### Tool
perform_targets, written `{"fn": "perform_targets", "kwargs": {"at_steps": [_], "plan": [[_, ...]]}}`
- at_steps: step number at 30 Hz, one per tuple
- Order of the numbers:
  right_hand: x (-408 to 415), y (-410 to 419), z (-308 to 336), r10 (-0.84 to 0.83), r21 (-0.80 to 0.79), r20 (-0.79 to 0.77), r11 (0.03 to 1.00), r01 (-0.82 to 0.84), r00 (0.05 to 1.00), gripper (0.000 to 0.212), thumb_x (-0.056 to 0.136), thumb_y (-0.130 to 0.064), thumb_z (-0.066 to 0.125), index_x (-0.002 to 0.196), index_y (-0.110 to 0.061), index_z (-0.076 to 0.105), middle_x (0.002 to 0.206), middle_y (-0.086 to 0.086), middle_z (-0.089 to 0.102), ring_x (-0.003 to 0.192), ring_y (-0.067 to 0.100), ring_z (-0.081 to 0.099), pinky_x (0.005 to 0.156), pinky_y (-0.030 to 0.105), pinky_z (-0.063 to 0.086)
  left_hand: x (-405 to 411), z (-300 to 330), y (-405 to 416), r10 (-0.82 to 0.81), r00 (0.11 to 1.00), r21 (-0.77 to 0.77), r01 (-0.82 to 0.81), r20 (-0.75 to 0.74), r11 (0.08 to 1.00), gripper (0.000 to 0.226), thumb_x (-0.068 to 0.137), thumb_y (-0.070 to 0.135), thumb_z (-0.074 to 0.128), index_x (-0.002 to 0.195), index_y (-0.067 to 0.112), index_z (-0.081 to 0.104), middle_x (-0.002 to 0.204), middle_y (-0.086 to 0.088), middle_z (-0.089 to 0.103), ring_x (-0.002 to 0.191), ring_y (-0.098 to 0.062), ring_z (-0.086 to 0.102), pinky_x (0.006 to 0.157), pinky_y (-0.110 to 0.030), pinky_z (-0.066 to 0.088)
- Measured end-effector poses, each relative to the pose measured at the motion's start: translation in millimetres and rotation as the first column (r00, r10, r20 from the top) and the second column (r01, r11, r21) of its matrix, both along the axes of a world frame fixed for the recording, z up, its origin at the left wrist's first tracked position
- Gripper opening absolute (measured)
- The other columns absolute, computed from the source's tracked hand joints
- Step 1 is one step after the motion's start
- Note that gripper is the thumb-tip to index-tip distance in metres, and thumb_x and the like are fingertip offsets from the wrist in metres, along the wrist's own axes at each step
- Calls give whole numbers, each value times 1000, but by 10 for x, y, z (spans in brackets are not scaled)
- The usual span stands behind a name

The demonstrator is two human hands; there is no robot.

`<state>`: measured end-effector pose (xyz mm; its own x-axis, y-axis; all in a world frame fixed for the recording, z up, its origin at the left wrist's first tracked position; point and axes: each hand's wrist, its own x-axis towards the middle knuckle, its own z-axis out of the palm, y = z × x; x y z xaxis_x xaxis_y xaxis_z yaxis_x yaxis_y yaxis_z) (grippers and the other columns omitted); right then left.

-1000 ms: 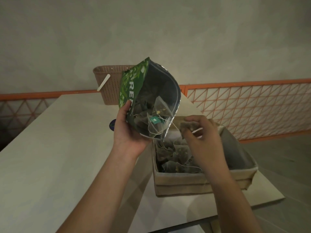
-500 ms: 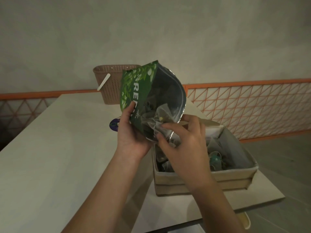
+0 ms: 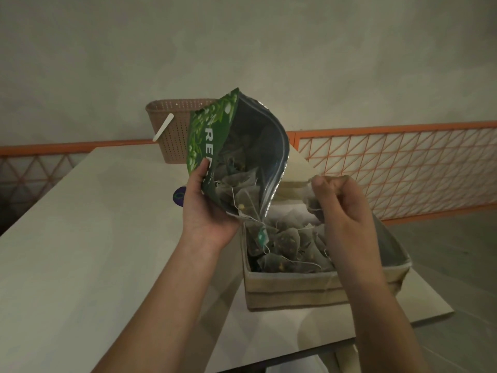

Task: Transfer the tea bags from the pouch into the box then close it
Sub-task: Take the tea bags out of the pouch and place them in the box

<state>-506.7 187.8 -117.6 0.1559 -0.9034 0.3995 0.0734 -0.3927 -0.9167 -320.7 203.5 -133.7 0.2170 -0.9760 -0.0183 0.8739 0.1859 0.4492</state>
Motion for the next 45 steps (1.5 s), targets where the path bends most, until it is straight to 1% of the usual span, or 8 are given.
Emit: {"fn": "perform_targets", "kwargs": {"at_steps": [6, 10, 14, 18, 25, 30, 37, 45], "plan": [[-20, -38, -144, 60, 25, -201, 998, -56, 978, 9, 88, -10, 65, 87, -8, 57, 90, 11, 61, 67, -1, 55, 59, 9, 46, -34, -24, -20, -5, 1000, 18, 5, -11, 1000, 54, 98, 50, 52, 139, 17, 63, 139, -16, 64, 133, -37, 57, 116, -50, 39], [78, 12, -184, 39, -55, -180, 997, -49, 983, 18, 87, -17, 69, 91, -30, 58, 109, 2, 58, 99, 14, 61, 85, 34, 54, -68, -20, -27, -16, 1000, 37, 17, -14, 999, 56, 96, 51, 54, 138, 15, 64, 138, -17, 64, 132, -38, 58, 112, -50, 43], [229, 76, -143, -41, -272, -304, 961, -46, 952, 34, 84, -42, 69, 116, -35, 65, 121, -4, 45, 115, 4, 48, 92, 9, 42, -110, 2, 0, -3, 1000, 41, 2, 13, 999, 59, 96, 53, 51, 138, 14, 63, 134, -17, 67, 127, -35, 62, 97, -44, 54], [321, 37, -210, -172, -358, -499, 933, -21, 849, 29, 88, -45, 59, 110, -30, 70, 116, -2, 46, 110, 18, 52, 93, 33, 50, -92, -15, -13, 3, 1000, 22, -3, 20, 1000, 60, 96, 48, 54, 146, 15, 56, 147, -15, 58, 138, -34, 53, 115, -45, 41], [307, 66, -100, 39, -55, -253, 997, -55, 967, 18, 99, -28, 51, 96, -21, 68, 103, -9, 48, 92, -7, 51, 80, 4, 41, -35, -78, -43, -40, 999, 1, 40, 3, 999, 63, 96, 50, 54, 147, 14, 54, 148, -19, 56, 138, -39, 51, 119, -50, 36], [237, 39, -118, 84, 103, -101, 992, -74, 991, 27, 99, -34, 48, 99, -17, 69, 107, 0, 53, 98, 13, 59, 85, 25, 52, -15, -83, -37, -17, 1000, -4, 17, -7, 1000, 61, 96, 51, 54, 146, 14, 56, 146, -19, 58, 136, -39, 54, 115, -51, 41], [153, 58, -80, 130, 227, 199, 958, -175, 971, 22, 103, -32, 39, 100, -12, 47, 75, -6, 71, 70, 28, 73, 66, 35, 61, -2, -86, -39, -3, 1000, -6, 3, 7, 1000, 59, 97, 49, 53, 145, 16, 57, 146, -16, 58, 138, -37, 52, 119, -52, 35], [105, 37, -104, 202, 287, 353, 906, -311, 914, 13, 100, -23, 47, 99, -15, 37, 86, 11, 68, 70, 36, 73, 67, 40, 62, -30, -68, -40, 16, 1000, 11, -16, 0, 1000, 54, 98, 48, 53, 142, 17, 61, 143, -15, 61, 135, -37, 55, 117, -52, 38]]}}
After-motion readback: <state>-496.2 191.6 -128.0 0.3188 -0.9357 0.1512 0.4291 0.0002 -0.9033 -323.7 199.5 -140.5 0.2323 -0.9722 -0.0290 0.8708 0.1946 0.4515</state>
